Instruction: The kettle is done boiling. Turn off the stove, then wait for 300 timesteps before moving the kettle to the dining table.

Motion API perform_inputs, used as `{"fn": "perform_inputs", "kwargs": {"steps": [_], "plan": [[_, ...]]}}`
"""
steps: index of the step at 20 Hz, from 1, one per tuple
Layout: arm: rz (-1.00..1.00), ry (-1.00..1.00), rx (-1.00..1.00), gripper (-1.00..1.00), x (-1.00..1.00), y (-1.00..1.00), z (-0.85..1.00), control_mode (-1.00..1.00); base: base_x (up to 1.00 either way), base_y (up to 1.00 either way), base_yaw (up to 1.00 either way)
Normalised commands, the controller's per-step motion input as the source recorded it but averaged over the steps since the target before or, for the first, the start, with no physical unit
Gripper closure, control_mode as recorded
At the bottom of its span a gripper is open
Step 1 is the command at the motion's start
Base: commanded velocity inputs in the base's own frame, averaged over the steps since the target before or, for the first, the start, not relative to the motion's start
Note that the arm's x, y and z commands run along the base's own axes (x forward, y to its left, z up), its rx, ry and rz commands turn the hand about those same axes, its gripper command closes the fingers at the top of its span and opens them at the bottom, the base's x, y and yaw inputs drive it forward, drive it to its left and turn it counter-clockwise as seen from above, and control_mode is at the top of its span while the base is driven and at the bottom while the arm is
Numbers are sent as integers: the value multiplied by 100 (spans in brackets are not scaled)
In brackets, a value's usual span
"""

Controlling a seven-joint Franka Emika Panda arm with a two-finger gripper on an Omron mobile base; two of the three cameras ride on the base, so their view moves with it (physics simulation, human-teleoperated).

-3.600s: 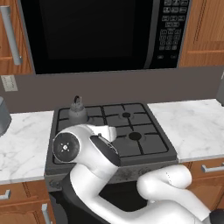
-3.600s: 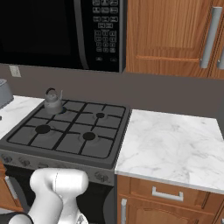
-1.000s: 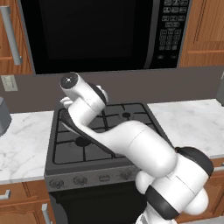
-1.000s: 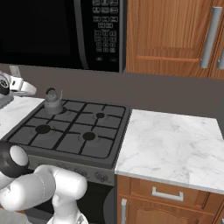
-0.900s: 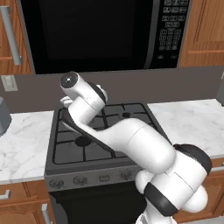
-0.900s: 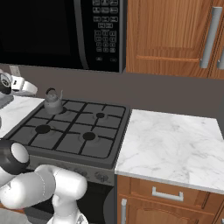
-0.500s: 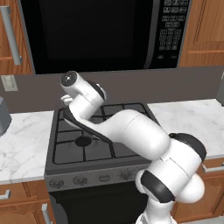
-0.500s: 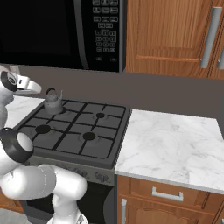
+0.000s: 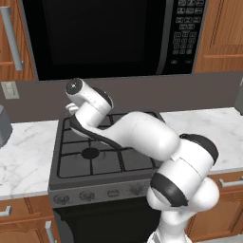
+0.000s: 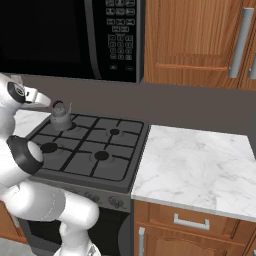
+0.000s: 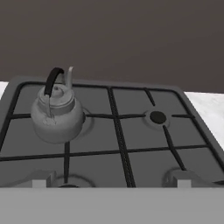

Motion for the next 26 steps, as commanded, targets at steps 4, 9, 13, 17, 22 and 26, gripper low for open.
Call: {"fn": "perform_inputs", "kwargs": {"steps": [4,9,13,17,22,26], "plan": [[0,0,0,-100,19,2,-5,-100,0,0,0],[-1,0,0,-100,21,15,-6,-100,0,0,0],[-1,0,0,-100,20,18,-7,-100,0,0,0],[-1,0,0,-100,17,11,-6,-100,0,0,0],[-2,0,0,-100,17,7,-5,-100,0,0,0],[-2,0,0,-100,18,8,-5,-100,0,0,0]]}}
